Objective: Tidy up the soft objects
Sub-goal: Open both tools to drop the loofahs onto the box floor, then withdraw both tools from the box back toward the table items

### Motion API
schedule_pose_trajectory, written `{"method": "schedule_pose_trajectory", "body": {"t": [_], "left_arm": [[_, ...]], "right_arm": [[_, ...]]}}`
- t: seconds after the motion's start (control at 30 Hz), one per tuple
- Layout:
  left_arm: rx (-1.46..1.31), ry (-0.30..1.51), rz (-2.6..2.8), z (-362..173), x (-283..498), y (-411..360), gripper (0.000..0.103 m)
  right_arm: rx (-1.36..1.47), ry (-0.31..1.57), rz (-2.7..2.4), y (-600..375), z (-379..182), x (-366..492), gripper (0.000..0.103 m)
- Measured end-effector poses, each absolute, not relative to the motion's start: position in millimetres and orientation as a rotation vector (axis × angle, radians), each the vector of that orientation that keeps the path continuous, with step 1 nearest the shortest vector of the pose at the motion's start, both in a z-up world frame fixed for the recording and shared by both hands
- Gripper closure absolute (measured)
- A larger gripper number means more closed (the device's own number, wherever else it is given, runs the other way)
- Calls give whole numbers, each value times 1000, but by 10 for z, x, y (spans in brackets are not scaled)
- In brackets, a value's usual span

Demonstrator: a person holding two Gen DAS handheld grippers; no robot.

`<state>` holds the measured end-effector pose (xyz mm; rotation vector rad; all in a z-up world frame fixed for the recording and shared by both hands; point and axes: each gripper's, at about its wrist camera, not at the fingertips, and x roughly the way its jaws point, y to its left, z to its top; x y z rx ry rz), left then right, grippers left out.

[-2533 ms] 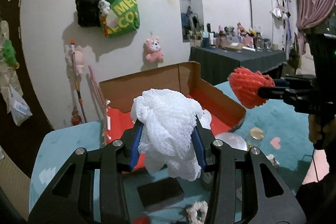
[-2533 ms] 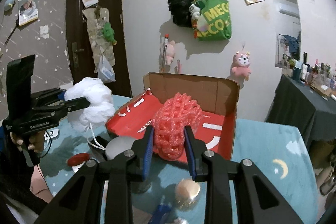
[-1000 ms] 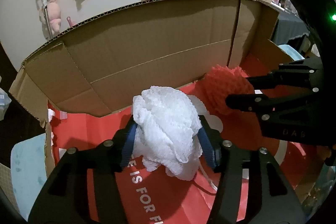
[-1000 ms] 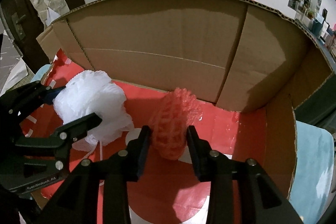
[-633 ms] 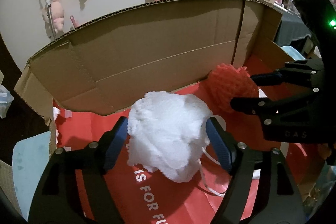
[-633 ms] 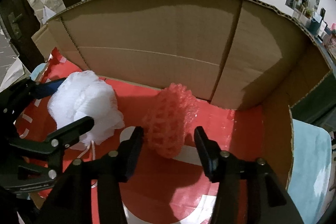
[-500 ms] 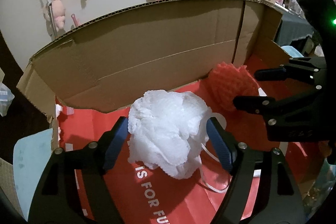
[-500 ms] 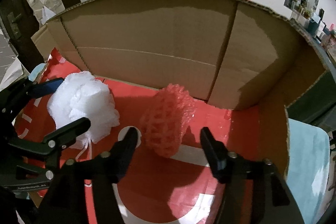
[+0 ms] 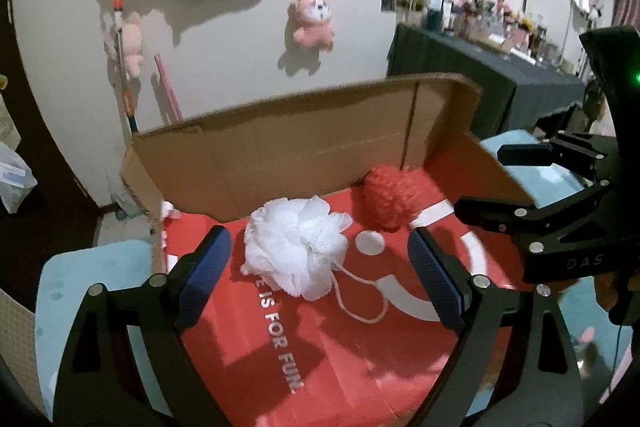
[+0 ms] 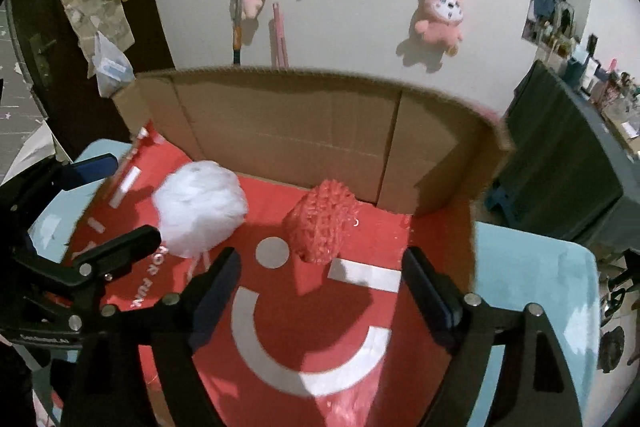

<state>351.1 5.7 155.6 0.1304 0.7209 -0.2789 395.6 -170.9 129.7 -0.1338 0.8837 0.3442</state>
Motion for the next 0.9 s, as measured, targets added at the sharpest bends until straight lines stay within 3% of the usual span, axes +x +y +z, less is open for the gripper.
{"method": "schedule_pose_trajectory", "body": {"t": [0.13, 0.4, 0.63, 0.9], "left_arm": [[102, 643, -268, 1787, 3154, 107, 6], [100, 495, -236, 2119, 2334, 123, 5], [98, 372, -213, 2245, 1528, 117, 2], [63, 286, -217, 2107, 698, 88, 0]], "right_arm": [[-102, 820, 355, -1796, 1571, 3617, 10], [-101, 653, 359, -1961, 2072, 2782, 0], [-101, 503, 363, -2093, 2350, 1915, 0], [-73, 401, 356, -2197, 2240, 1047, 0]]}}
